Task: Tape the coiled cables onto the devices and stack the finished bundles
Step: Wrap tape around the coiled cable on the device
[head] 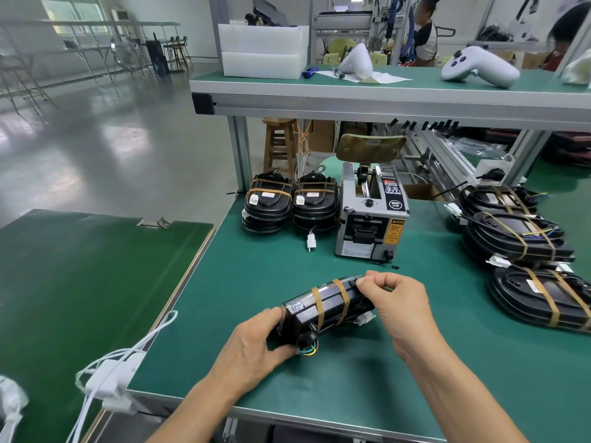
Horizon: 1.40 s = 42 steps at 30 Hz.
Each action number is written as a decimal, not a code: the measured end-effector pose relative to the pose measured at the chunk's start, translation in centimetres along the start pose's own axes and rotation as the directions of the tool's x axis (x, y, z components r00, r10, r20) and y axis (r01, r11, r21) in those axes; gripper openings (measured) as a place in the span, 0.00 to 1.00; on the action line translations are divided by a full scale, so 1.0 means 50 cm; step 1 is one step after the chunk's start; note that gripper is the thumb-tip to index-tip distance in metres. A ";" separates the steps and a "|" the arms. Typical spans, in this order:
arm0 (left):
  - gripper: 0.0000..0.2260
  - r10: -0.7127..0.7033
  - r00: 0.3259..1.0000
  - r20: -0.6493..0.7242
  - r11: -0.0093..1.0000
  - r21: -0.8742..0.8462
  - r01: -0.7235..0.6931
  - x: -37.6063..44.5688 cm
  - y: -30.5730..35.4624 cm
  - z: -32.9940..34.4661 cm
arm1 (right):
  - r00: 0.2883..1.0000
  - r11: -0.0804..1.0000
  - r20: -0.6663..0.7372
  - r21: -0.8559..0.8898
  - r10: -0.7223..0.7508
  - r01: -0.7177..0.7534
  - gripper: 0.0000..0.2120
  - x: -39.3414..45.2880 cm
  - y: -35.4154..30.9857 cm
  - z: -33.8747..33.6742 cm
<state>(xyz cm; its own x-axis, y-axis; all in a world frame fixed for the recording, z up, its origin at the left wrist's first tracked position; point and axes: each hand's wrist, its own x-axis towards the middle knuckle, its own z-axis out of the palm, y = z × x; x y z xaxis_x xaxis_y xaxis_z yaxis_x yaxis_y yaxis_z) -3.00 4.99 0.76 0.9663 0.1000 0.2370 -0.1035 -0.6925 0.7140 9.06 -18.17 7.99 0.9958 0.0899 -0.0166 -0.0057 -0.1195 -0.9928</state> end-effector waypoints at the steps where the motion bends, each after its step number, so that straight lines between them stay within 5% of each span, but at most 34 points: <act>1: 0.21 0.000 1.000 -0.001 1.000 0.001 0.000 0.000 0.000 0.000 | 1.000 1.000 -0.003 -0.014 -0.002 0.002 0.11 0.000 0.000 0.000; 17: 0.19 0.016 1.000 -0.008 1.000 0.007 -0.016 0.001 -0.006 0.005 | 0.997 0.994 -0.052 -0.099 -0.052 0.046 0.13 -0.006 0.000 0.010; 32: 0.20 -0.012 1.000 0.005 1.000 0.016 0.012 0.001 -0.006 0.004 | 0.989 0.998 -0.143 0.060 0.030 -0.021 0.08 -0.010 0.020 0.006; 42: 0.21 -0.011 1.000 0.011 0.999 0.030 0.011 0.000 -0.006 0.003 | 0.983 0.999 -0.183 -0.051 -0.012 0.003 0.04 -0.009 0.033 0.019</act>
<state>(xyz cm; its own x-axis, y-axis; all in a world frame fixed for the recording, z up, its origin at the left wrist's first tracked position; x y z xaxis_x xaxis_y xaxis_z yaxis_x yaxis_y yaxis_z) -2.91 5.08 0.45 0.9699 0.0996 0.2220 -0.0861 -0.7128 0.6961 8.51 -17.47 6.27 0.9957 -0.0909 0.0178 0.0021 -0.1698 -0.9855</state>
